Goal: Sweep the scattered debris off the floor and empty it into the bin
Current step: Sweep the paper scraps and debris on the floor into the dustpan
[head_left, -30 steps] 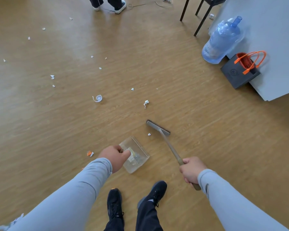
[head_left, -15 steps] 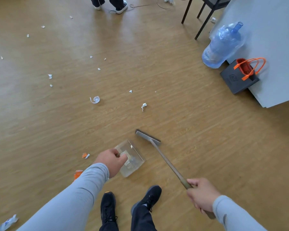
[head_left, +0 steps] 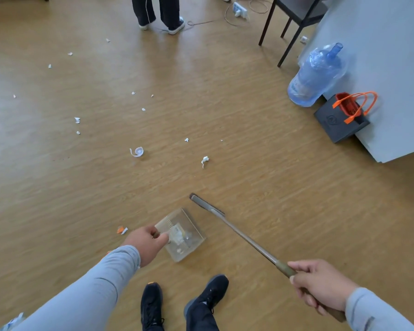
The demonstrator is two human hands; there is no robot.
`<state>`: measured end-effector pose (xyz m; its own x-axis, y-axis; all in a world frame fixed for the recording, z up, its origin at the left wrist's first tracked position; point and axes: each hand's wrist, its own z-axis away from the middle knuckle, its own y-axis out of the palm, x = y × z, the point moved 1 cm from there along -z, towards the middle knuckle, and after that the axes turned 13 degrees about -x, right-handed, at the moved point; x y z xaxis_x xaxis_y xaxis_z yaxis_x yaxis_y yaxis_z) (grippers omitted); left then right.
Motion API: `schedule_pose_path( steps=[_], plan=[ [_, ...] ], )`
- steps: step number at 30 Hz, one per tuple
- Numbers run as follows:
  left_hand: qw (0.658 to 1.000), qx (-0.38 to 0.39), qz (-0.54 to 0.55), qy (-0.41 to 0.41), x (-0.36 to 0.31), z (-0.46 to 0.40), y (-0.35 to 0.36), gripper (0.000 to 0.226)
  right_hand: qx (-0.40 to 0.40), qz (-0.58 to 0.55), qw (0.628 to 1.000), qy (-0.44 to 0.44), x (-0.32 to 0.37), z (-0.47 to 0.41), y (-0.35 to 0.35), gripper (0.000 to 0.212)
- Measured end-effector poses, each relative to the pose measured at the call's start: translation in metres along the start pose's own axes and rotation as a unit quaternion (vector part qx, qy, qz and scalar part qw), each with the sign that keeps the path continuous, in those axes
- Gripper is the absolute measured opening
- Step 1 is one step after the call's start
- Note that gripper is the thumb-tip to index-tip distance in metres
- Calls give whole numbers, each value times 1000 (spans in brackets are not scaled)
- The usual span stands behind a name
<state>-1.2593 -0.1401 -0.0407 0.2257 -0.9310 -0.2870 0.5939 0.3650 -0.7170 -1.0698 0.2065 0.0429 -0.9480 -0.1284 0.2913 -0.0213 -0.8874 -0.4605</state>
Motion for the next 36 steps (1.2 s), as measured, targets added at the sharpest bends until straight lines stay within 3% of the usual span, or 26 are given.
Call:
schedule_pose_path(
  steps=[10,16,21,26,30,36],
  plan=[
    [995,-50,80,-39,-31,14,-43,25,-48,-65,997,-17,58,-29,-22,25],
    [993,-52,104,-35,-41,-14,-64,26,-84,-108,991,-1,108,-38,-21,28],
    [992,-43,112,-27,-48,-55,-79,27,-95,-116,988,19,146,-38,-21,18],
    [992,-29,119,-18,-54,-101,-96,35,-121,-85,988,35,186,-52,-18,20],
    [993,-23,115,-19,-61,-134,-104,33,-134,-74,988,32,214,-77,-11,44],
    [996,-27,80,-23,-79,-175,-101,27,-133,-51,990,15,260,-130,-2,49]
  ],
)
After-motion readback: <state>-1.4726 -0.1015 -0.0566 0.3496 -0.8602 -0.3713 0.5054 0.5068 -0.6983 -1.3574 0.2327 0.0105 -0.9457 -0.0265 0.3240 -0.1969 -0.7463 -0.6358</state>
